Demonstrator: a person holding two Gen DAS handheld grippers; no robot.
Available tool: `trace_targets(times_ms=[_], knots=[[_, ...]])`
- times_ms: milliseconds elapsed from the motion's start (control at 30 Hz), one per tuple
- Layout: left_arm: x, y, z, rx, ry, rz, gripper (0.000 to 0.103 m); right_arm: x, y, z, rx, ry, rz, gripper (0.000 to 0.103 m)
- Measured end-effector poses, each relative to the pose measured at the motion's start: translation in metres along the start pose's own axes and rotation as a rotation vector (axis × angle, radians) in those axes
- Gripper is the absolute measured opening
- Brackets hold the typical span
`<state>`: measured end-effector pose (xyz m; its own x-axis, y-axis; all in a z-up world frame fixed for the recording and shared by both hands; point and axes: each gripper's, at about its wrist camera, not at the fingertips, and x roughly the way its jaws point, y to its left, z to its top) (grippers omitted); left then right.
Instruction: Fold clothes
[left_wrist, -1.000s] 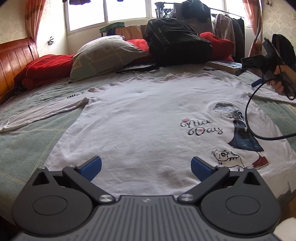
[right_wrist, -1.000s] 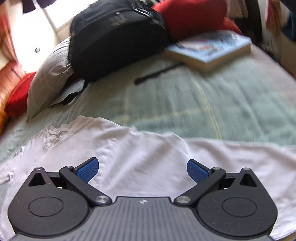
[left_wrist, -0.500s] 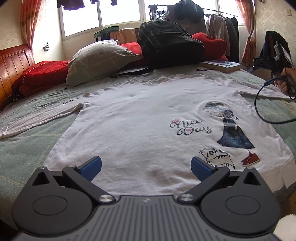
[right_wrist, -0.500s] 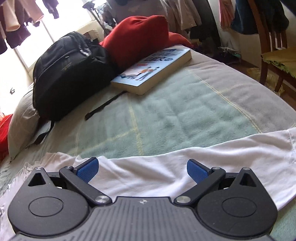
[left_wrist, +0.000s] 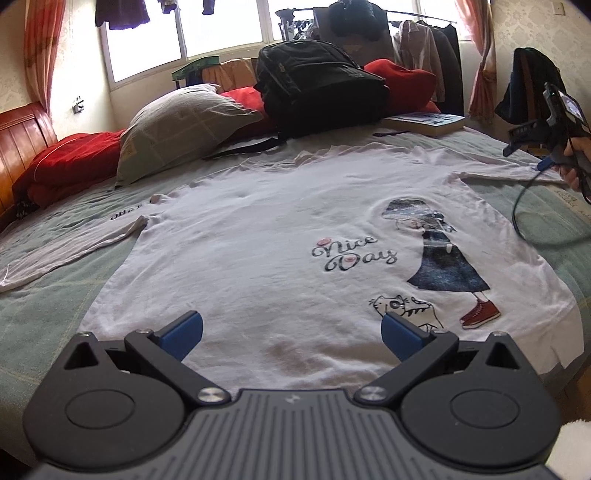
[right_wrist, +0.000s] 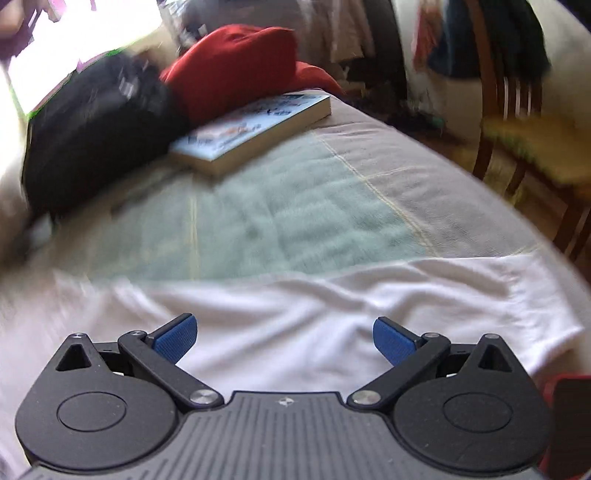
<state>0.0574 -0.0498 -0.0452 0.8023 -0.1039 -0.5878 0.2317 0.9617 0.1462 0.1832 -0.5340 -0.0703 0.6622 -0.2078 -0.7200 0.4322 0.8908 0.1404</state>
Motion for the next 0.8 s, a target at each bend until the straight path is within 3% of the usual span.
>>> trace_targets(times_ms=[67,233,333,500,667,800], knots=[[-0.001,-0.002,0.000,0.006,-0.003,-0.004,0.102,-0.001,0.005,-0.016,-0.083,0.018,-0.044,0.103],[-0.004,-0.002,-0.002,0.001,-0.007,-0.001,0.102,-0.017,-0.007,-0.041,-0.096,0.018,-0.032,0.103],[-0.008,-0.003,-0.002,0.003,-0.013,-0.005,0.102,-0.029,-0.009,-0.035,-0.093,0.037,-0.029,0.103],[-0.012,-0.009,-0.001,0.018,-0.022,-0.001,0.102,-0.035,-0.008,-0.006,-0.100,-0.079,-0.003,0.103],[-0.014,-0.012,-0.001,0.025,-0.020,0.003,0.102,0.009,-0.039,0.002,-0.016,0.015,-0.067,0.103],[-0.010,-0.013,-0.002,0.022,-0.009,0.007,0.102,-0.001,-0.050,-0.012,-0.045,0.050,-0.043,0.103]])
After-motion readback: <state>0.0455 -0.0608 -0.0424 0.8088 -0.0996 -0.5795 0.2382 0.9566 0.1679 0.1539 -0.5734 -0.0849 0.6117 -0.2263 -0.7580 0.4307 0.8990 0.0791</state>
